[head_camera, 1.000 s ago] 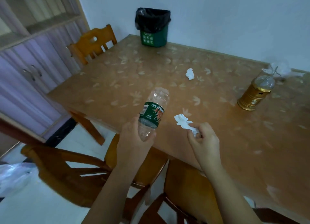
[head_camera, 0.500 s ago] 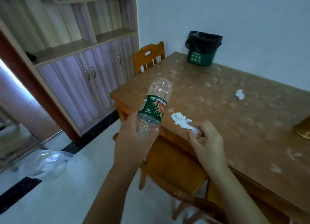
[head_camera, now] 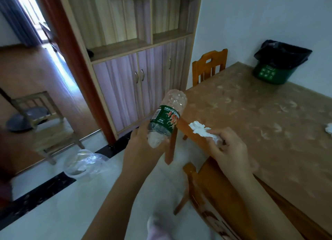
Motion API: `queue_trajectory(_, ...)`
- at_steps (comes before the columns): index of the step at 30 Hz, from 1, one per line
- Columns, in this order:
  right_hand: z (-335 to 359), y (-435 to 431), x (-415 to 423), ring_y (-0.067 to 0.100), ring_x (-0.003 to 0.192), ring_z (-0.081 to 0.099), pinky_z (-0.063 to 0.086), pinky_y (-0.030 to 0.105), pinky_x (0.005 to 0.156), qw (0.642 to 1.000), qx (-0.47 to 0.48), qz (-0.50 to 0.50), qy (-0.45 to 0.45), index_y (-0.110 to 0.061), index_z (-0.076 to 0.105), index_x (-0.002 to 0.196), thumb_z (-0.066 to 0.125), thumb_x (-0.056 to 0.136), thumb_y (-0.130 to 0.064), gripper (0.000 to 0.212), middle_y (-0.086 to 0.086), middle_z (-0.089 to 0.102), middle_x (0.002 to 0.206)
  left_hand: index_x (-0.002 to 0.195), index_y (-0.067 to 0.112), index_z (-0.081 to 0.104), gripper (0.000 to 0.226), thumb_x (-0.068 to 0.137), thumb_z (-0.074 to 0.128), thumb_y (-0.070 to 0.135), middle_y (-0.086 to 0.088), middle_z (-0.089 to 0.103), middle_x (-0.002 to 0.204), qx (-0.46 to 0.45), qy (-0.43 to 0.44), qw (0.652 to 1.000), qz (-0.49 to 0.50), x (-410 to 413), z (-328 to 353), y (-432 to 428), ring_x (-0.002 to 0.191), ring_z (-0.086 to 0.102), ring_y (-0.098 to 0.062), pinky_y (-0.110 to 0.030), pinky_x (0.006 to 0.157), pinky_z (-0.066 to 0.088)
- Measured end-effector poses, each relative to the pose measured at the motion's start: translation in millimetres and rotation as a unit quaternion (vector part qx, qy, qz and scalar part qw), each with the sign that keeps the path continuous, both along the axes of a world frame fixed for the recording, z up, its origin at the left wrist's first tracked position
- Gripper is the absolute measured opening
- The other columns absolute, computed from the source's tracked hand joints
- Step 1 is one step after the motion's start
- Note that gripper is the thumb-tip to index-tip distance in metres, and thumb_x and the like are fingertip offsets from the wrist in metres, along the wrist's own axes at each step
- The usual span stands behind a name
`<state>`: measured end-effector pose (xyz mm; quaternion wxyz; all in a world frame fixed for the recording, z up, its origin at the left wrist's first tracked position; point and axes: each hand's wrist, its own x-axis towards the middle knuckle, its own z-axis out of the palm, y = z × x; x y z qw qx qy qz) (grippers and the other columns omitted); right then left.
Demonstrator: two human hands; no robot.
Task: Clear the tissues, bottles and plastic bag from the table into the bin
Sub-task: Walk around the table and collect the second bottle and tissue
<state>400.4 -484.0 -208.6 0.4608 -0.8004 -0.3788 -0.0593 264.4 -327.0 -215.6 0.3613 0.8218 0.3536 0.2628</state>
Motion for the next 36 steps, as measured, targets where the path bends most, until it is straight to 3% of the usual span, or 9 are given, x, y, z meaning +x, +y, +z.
queue_trajectory(3, -6, 47, 23, -0.013, 0.082, 0.049, 0.036, 0.003, 0.066, 1.0, 0.007, -0.012, -0.007, -0.013, 0.066, 0.091, 0.069, 0.077, -0.005, 0.016, -0.004, 0.06, 0.084, 0.122, 0.02, 0.047, 0.059, 0.071, 0.069, 0.042, -0.004, 0.059, 0.111, 0.019, 0.001, 1.0, -0.009, 26, 6, 57, 0.094, 0.057, -0.017, -0.036, 0.078, 0.051)
queue_trajectory(6, -7, 95, 50, -0.006, 0.078, 0.049, 0.035, 0.002, 0.067, 0.999, 0.018, -0.026, 0.003, -0.013, 0.066, 0.09, 0.065, 0.077, -0.014, 0.013, -0.003, 0.061, 0.086, 0.12, 0.025, 0.046, 0.062, 0.067, 0.065, 0.051, -0.002, 0.059, 0.105, 0.009, 0.012, 1.0, -0.003, 53, 9, 108, 0.088, 0.059, -0.016, -0.04, 0.074, 0.055)
queue_trajectory(9, -1, 139, 76, 0.005, 0.077, 0.051, 0.035, 0.002, 0.067, 0.999, 0.03, -0.039, 0.02, -0.01, 0.065, 0.089, 0.065, 0.078, -0.004, 0.013, 0.001, 0.062, 0.089, 0.124, 0.024, 0.045, 0.062, 0.071, 0.069, 0.044, -0.003, 0.056, 0.109, 0.002, 0.023, 1.0, -0.009, 79, 12, 149, 0.091, 0.056, -0.015, -0.03, 0.072, 0.049)
queue_trajectory(15, 0, 203, 121, 0.0, 0.082, 0.047, 0.033, 0.0, 0.07, 0.997, 0.022, -0.068, 0.007, -0.009, 0.066, 0.089, 0.066, 0.075, -0.003, 0.014, -0.003, 0.06, 0.085, 0.125, 0.027, 0.044, 0.058, 0.074, 0.07, 0.036, -0.001, 0.054, 0.114, -0.006, 0.009, 0.998, -0.054, 130, 11, 211, 0.088, 0.053, -0.009, -0.018, 0.064, 0.041)
queue_trajectory(18, -4, 223, 140, 0.002, 0.083, 0.048, 0.031, 0.0, 0.074, 0.997, 0.003, -0.073, -0.009, -0.01, 0.065, 0.088, 0.056, 0.076, -0.021, 0.019, -0.002, 0.061, 0.086, 0.123, 0.026, 0.046, 0.056, 0.074, 0.071, 0.033, 0.002, 0.051, 0.113, -0.029, 0.003, 0.997, -0.069, 154, 5, 233, 0.091, 0.053, -0.009, -0.019, 0.069, 0.042)
queue_trajectory(24, -10, 273, 184, 0.023, 0.082, 0.057, 0.035, 0.012, 0.07, 0.987, -0.017, -0.158, -0.018, -0.011, 0.065, 0.087, 0.063, 0.074, -0.003, 0.015, 0.009, 0.064, 0.082, 0.129, 0.024, 0.043, 0.067, 0.071, 0.072, 0.038, -0.002, 0.054, 0.118, -0.025, 0.02, 0.991, -0.134, 218, -12, 296, 0.105, 0.053, -0.017, -0.037, 0.088, 0.047)
queue_trajectory(27, -8, 313, 205, 0.023, 0.078, 0.056, 0.035, 0.018, 0.065, 0.981, -0.031, -0.193, -0.019, -0.011, 0.065, 0.087, 0.067, 0.073, 0.003, 0.02, 0.009, 0.063, 0.081, 0.131, 0.024, 0.042, 0.067, 0.072, 0.072, 0.036, 0.001, 0.053, 0.12, -0.031, 0.013, 0.986, -0.162, 250, -12, 345, 0.106, 0.052, -0.015, -0.032, 0.088, 0.045)
queue_trajectory(32, 5, 396, 246, 0.012, 0.074, 0.053, 0.035, 0.004, 0.068, 0.974, -0.024, -0.221, -0.034, -0.011, 0.065, 0.086, 0.067, 0.075, -0.001, 0.015, 0.001, 0.061, 0.08, 0.127, 0.026, 0.046, 0.064, 0.07, 0.072, 0.036, 0.002, 0.058, 0.115, -0.04, -0.016, 0.978, -0.206, 303, -7, 435, 0.102, 0.056, -0.016, -0.036, 0.084, 0.05)
queue_trajectory(36, 8, 450, 274, 0.006, 0.077, 0.047, 0.032, 0.0, 0.071, 0.969, -0.027, -0.234, -0.074, -0.008, 0.064, 0.086, 0.062, 0.075, -0.009, 0.011, -0.002, 0.055, 0.079, 0.123, 0.027, 0.048, 0.061, 0.069, 0.074, 0.036, 0.004, 0.061, 0.111, -0.063, -0.017, 0.971, -0.231, 346, -12, 486, 0.094, 0.058, -0.012, -0.025, 0.075, 0.045)
